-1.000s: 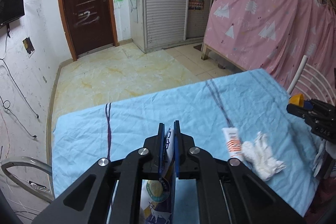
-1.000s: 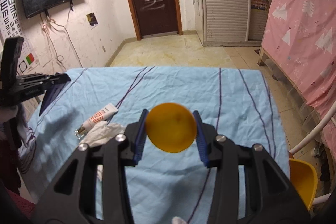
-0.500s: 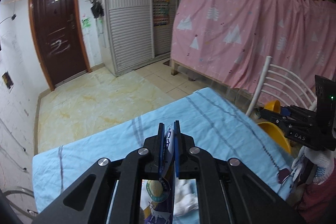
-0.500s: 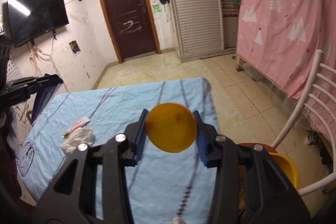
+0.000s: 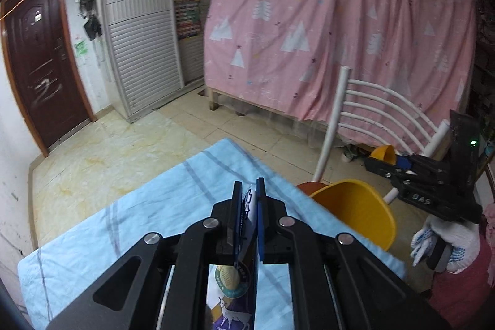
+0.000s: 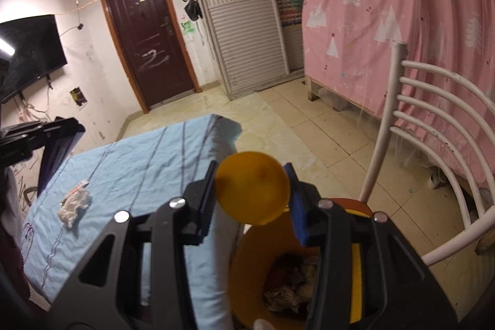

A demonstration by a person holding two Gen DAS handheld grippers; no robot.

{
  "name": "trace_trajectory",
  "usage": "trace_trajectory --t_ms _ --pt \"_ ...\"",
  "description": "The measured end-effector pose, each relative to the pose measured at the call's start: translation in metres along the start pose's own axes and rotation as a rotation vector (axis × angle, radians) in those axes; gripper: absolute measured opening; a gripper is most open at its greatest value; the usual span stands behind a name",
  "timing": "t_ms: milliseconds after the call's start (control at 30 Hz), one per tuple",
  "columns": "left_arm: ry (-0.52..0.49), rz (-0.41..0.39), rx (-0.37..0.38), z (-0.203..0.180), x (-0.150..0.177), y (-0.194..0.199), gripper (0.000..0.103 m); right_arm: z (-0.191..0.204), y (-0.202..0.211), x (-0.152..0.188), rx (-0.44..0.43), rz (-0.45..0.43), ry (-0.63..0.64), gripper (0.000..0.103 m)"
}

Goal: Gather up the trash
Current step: 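Carry the toothpaste box and orange cup over the yellow bin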

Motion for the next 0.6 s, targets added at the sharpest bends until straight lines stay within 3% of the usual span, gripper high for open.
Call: trace_trajectory --t_ms 300,600 --pt "-0.003 0.002 0.124 -0.07 -0.019 -0.033 0.0 -0.037 0.004 0.015 0.032 0.013 -0.053 0.04" --pt "0.091 0.01 0.272 -0.126 -0.026 -0.075 0.0 -0.067 0.006 0.018 0.028 0.015 -0.113 0.04"
Point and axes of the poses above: each gripper's, at about its wrist camera, not at the fingertips, and y roughly against the way its jaws point, z to its left, x to its underside, the point moved 7 cm from there along -y, roughly the way its jaws point, and after that the axes turned 9 degrees about -z, right-handed, at the moved point
